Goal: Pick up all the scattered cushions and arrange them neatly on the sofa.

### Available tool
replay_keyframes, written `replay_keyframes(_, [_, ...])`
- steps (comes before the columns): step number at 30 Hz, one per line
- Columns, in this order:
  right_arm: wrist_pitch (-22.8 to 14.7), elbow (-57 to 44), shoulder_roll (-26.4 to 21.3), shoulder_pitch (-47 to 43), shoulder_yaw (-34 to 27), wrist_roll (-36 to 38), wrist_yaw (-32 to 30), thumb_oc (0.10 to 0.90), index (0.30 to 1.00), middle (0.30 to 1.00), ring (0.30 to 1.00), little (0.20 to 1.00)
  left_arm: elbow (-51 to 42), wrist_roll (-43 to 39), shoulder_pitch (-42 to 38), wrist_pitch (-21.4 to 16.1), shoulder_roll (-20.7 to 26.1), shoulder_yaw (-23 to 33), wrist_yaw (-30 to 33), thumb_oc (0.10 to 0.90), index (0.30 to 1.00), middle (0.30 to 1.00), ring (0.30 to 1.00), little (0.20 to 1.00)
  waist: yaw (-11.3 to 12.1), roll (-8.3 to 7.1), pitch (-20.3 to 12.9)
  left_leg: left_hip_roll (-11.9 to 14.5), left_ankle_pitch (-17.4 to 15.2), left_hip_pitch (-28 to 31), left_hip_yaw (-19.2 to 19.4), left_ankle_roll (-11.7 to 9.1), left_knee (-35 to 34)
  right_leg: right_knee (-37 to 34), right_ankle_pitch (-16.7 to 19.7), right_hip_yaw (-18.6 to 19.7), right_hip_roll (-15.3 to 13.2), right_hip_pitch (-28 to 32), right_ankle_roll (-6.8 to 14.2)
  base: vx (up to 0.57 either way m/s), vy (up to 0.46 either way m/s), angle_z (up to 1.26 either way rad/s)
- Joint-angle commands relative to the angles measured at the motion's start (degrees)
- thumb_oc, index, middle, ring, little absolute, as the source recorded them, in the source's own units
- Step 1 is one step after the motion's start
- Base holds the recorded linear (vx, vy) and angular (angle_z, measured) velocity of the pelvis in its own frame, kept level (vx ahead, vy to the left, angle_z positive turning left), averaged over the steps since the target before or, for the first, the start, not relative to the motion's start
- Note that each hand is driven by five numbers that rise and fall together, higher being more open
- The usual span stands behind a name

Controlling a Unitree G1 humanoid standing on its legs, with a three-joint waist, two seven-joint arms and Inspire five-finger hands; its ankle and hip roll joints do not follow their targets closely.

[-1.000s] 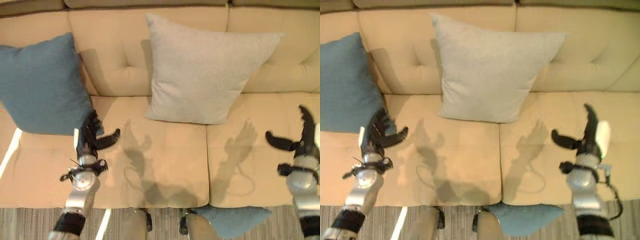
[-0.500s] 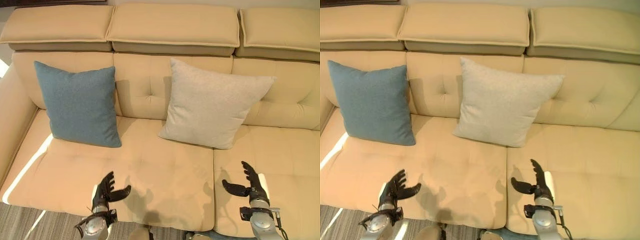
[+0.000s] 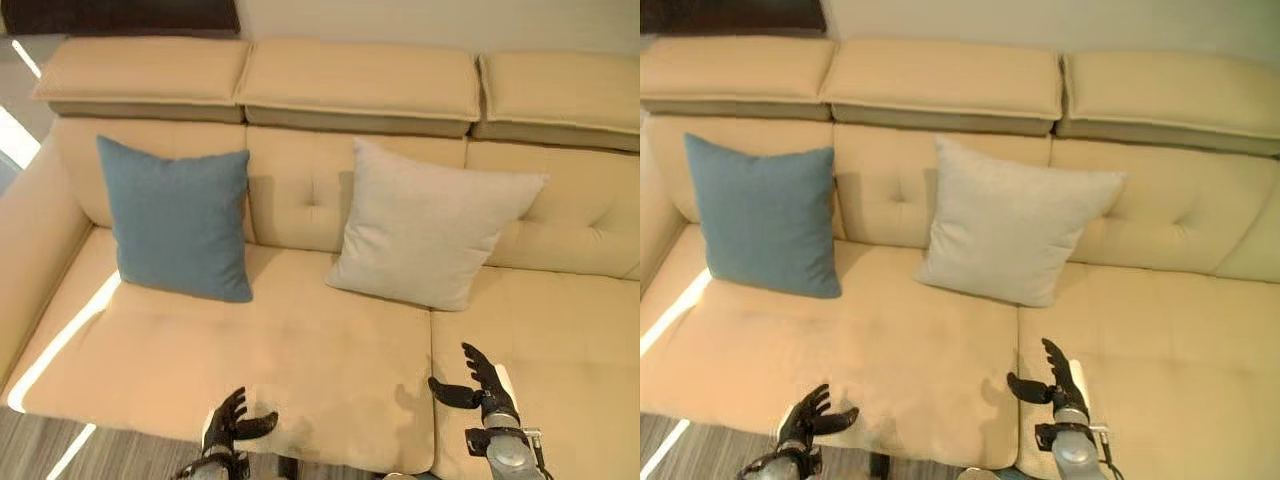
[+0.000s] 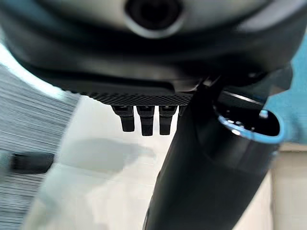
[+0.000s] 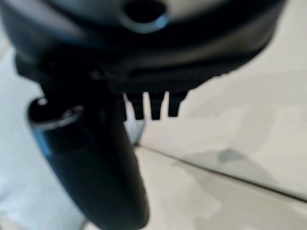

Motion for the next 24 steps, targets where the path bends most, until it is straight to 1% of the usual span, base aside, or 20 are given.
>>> replay_keyframes(1, [-3.28,-2.07,-1.09,-3.51,-0.21,1.2,-1.04,0.8,0.9,0.9,0.9,0.9,-0.43,2.61,-1.56,-3.33,2.3,0.99,0.71,0.8,0.9,0.9,0.9,0.9,1.39,-1.16,-0.96,-1.96,-7.87,3.13,-0.09,0.78,4.04,0.05,3.94,4.59,1.39,-7.77,3.21,-0.13,0.181,0.0])
replay_keyframes(3, [-2.95,-0.7,-0.93,-4.17,0.63,0.48,-1.03,0.8,0.9,0.9,0.9,0.9,0.55,2.91,-1.62,-3.6,2.55,1.21,0.86,0.8,0.9,0.9,0.9,0.9,1.91,-1.55,-0.6,-2.84,-7.58,3.02,-0.49,1.44,3.07,0.05,5.03,4.9,0.76,-8.85,3.99,-0.15,0.187,-0.07])
replay_keyframes(4, [-2.52,0.09,-0.63,-4.88,1.46,-0.49,-1.05,0.8,0.9,0.9,0.9,0.9,1.82,3.12,-1.33,-3.62,2.68,1.78,1.0,0.8,0.9,0.9,0.9,0.9,2.6,-2.04,0.0,-3.47,-7.07,2.79,-0.58,2.17,2.32,0.57,5.57,5.05,0.11,-9.68,4.73,-0.16,0.188,-0.21])
replay_keyframes(5, [-2.52,0.1,-0.61,-4.9,1.46,-0.49,-1.05,0.8,0.9,0.9,0.9,0.9,1.83,3.12,-1.35,-3.62,2.69,1.79,0.99,0.8,0.9,0.9,0.9,0.9,2.64,-2.08,0.02,-3.49,-7.04,2.82,-0.54,2.18,2.28,0.58,5.58,5.11,0.09,-9.7,4.74,-0.2,0.204,-0.37])
replay_keyframes(6, [-2.3,0.87,-0.23,-5.47,2.11,-0.65,-1.02,0.8,0.9,0.9,0.9,0.9,3.67,3.51,-1.19,-3.37,2.88,2.29,1.1,0.8,0.9,0.9,0.9,0.9,3.09,-2.4,0.43,-3.57,-6.6,3.12,-0.05,2.74,1.35,2.24,5.75,4.99,-0.44,-10.59,5.4,-0.09,0.089,-0.41])
replay_keyframes(7, [-2.3,0.89,-0.22,-5.5,2.12,-0.65,-1.02,0.8,0.9,0.9,0.9,0.9,3.7,3.51,-1.21,-3.38,2.89,2.3,1.1,0.8,0.9,0.9,0.9,0.9,3.17,-2.43,0.45,-3.59,-6.55,3.18,0.05,2.76,1.27,2.34,5.72,5.1,-0.46,-10.65,5.41,-0.18,0.13,-0.35])
replay_keyframes(9, [-2.1,2.48,0.51,-6.76,2.99,-0.75,-1.05,0.8,0.9,0.9,0.9,0.9,6.68,5.15,-2.0,-3.03,3.66,2.54,1.76,0.8,0.9,0.9,0.9,0.9,3.58,-2.68,1.75,-3.3,-5.62,2.95,0.57,3.27,0.88,6.43,5.58,4.58,-1.43,-12.71,6.36,-0.22,0.074,-0.47])
replay_keyframes(11, [-1.99,4.32,1.06,-7.69,3.75,-0.08,-1.04,0.8,0.9,0.9,0.9,0.9,9.83,7.33,-3.31,-2.6,4.19,2.26,2.32,0.8,0.9,0.9,0.9,0.9,4.05,-2.75,2.25,-3.13,-4.66,2.15,0.78,3.85,0.96,10.04,2.97,5.31,-1.04,-12.18,5.99,-0.28,0.088,-0.28])
replay_keyframes(12, [-1.98,5.85,1.37,-7.96,4.08,0.51,-0.83,0.8,0.9,0.9,0.9,0.9,12.18,8.62,-3.84,-2.24,4.29,2.21,2.42,0.8,0.9,0.9,0.9,0.9,4.58,-2.51,1.94,-3.01,-3.85,1.66,1.1,4.2,0.46,12.97,0.59,5.88,-0.3,-10.96,4.68,-0.21,0.072,-0.03])
replay_keyframes(13, [-1.98,5.85,1.37,-7.96,4.09,0.51,-0.83,0.8,0.9,0.9,0.9,0.9,12.18,8.62,-3.84,-2.24,4.29,2.21,2.42,0.8,0.9,0.9,0.9,0.9,4.57,-2.52,1.9,-3.01,-3.85,1.61,1.09,4.2,0.47,12.97,0.59,5.87,-0.3,-11.0,4.68,-0.18,0.06,-0.01])
replay_keyframes(14, [-2.06,7.17,1.49,-8.16,4.1,0.86,-0.83,0.8,0.9,0.9,0.9,0.9,13.58,9.14,-3.92,-1.97,4.3,2.37,2.29,0.8,0.9,0.9,0.9,0.9,4.99,-2.26,1.67,-2.83,-3.22,1.14,1.37,4.48,0.34,15.44,-1.14,6.2,0.37,-10.18,4.28,-0.11,0.024,-0.07])
replay_keyframes(15, [-2.15,8.45,1.58,-8.2,4.03,1.38,-0.75,0.8,0.9,0.9,0.9,0.9,14.48,9.45,-3.7,-1.85,4.35,2.41,2.12,0.8,0.9,0.9,0.9,0.9,5.46,-2.11,1.05,-2.74,-2.85,0.79,1.61,4.57,0.18,16.32,-2.75,6.53,1.07,-9.19,3.85,-0.21,0.0,-0.24])
replay_keyframes(16, [-2.12,9.94,2.01,-8.48,4.31,2.06,-0.41,0.8,0.9,0.9,0.9,0.9,16.95,9.56,-3.32,-1.35,4.19,3.19,1.93,0.8,0.9,0.9,0.9,0.9,6.79,-2.33,0.23,-2.93,-2.37,-0.2,2.18,4.73,0.5,16.52,-5.3,7.08,2.46,-5.59,3.48,-0.18,-0.036,-0.31])
replay_keyframes(17, [-2.05,9.83,2.23,-8.69,4.49,2.21,-0.34,0.8,0.9,0.9,0.9,0.9,17.69,9.32,-3.08,-1.25,3.92,3.51,1.99,0.8,0.9,0.9,0.9,0.9,7.49,-2.7,-0.33,-3.14,-2.21,-1.05,2.59,4.61,0.81,14.57,-5.64,6.98,2.85,-4.08,3.42,-0.17,-0.09,-0.34])
replay_keyframes(18, [-1.96,9.99,2.32,-8.69,4.91,2.26,-0.35,0.8,0.9,0.9,0.9,0.9,18.25,9.07,-2.73,-1.18,3.51,3.71,2.15,0.8,0.9,0.9,0.9,0.9,8.36,-3.2,-0.57,-3.46,-2.0,-1.33,3.02,4.38,0.87,12.57,-5.77,7.24,3.37,-3.05,2.89,-0.06,-0.067,-0.24])
replay_keyframes(20, [-2.03,10.49,2.39,-8.91,5.19,2.81,-0.29,0.8,0.9,0.9,0.9,0.9,19.07,8.84,-2.95,-1.23,3.18,4.01,2.35,0.8,0.9,0.9,0.9,0.9,8.43,-3.3,-0.98,-3.47,-1.71,-1.61,2.95,4.15,0.92,11.17,-6.17,7.98,3.93,-2.8,2.63,-0.02,-0.076,-0.19])
replay_keyframes(22, [-2.04,10.26,2.26,-8.85,4.97,3.82,-0.47,0.8,0.9,0.9,0.9,0.9,20.37,9.09,-3.18,-1.21,2.54,3.6,2.59,0.8,0.9,0.9,0.9,0.9,7.84,-3.15,-1.13,-3.47,-1.37,-1.92,2.45,3.72,1.11,8.44,-5.74,11.1,5.51,-2.68,2.09,-0.06,-0.135,-0.01])
replay_keyframes(23, [-2.35,9.61,1.76,-8.45,4.63,4.47,-0.85,0.8,0.9,0.9,0.9,0.9,20.44,9.73,-3.49,-1.28,1.74,2.53,2.78,0.8,0.9,0.9,0.9,0.9,7.21,-2.77,-0.93,-3.77,-1.24,-2.96,2.35,3.19,2.42,5.37,-4.87,11.56,5.81,-2.08,1.81,-0.1,-0.132,0.21])
replay_keyframes(24, [-2.35,9.57,1.62,-8.19,4.34,4.82,-0.9,0.8,0.9,0.9,0.9,0.9,20.49,9.91,-3.8,-1.19,1.34,2.02,2.7,0.8,0.9,0.9,0.9,0.9,6.88,-2.56,-0.7,-3.9,-1.16,-3.78,2.26,2.9,3.34,4.24,-4.59,11.28,5.88,-1.78,1.68,-0.14,-0.091,0.3])
